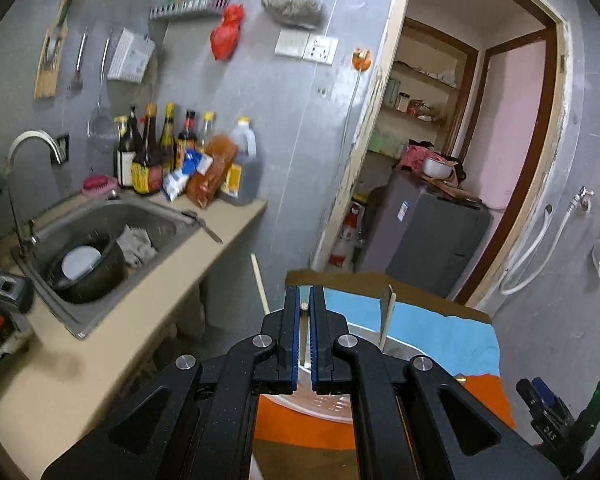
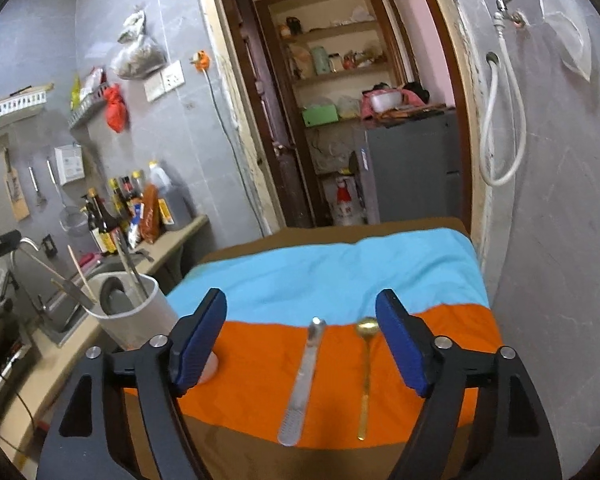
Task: Organize utensils
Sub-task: 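Move both tools down to the silver knife and gold spoon on the cloth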
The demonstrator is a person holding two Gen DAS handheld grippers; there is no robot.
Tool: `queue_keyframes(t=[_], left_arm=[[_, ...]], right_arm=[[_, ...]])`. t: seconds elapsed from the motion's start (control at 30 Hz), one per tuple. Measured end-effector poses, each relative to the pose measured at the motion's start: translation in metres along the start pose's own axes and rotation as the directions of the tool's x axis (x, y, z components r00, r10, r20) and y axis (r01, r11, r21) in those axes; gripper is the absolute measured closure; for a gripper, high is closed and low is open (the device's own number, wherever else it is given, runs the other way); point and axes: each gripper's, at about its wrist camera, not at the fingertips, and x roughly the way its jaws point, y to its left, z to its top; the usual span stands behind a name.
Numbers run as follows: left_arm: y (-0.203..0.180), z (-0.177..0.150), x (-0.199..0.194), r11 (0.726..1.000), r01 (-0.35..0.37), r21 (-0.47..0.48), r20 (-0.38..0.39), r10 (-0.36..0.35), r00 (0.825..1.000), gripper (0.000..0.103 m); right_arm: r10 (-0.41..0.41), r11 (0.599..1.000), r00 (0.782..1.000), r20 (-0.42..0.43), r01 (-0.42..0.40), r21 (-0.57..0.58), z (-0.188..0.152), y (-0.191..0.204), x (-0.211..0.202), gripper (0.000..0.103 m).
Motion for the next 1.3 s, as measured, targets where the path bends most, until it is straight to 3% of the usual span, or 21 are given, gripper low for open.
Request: queue_keyframes(t=[0.1,0.17,0.23,0.4,0.47,0.67,0.97,1.2,1.3], left_arm=[[-0.005,-0.006,0.007,1.000,-0.003,0.004,-0.010,0.003,1.000,0.093],[-0.010,-0.010,0.004,1.000,0.010,-0.002,0.015,-0.010,1.000,0.059],[-0.016,-0.013,-0.004,0.999,0.035,-0.013,0.069,-0.034,0.997,0.052],[-0.058,-0.022,-0.010,0.995,0.040,0.087,0.120,-0.050,0.992,0.044],[-0.078,-0.030,-0.012,0.991,0.054,0.122,0.137,-0.070,0.988,0.035],[-0.128,-0.053,0.001,0.976,0.109,0.189,0.104,-0.130,0.986,0.030],[-0.179,-0.105,0.044,0.959,0.183,0.216,-0.076,-0.170,0.983,0.022],[-0.201,-0.157,0.096,0.948,0.189,0.254,-0.268,-0.119,0.956,0.022],[-0.204,-0.170,0.122,0.946,0.183,0.268,-0.335,-0.086,0.938,0.026]], right_arm=[[-0.004,1.000,1.000,0.004,0.004,-0.009,0.000,-0.005,-0.004,0.020],[-0.006,1.000,1.000,0.013,0.006,-0.013,0.001,-0.009,-0.007,0.017],[-0.009,1.000,1.000,0.026,0.010,-0.012,0.003,-0.013,-0.010,0.016],[-0.012,1.000,0.998,0.056,0.013,-0.020,0.008,-0.026,-0.014,0.006],[-0.011,1.000,0.998,0.066,0.013,-0.029,0.011,-0.032,-0.015,0.005],[-0.022,0.998,0.997,0.077,0.026,-0.051,0.015,-0.053,-0.015,0.000],[-0.046,0.996,0.999,0.025,0.047,-0.079,0.011,-0.094,-0.004,0.000],[-0.016,0.998,0.996,-0.083,0.011,-0.064,0.002,-0.113,0.023,0.000],[0.009,0.998,0.989,-0.150,-0.019,-0.067,-0.002,-0.115,0.044,0.007]])
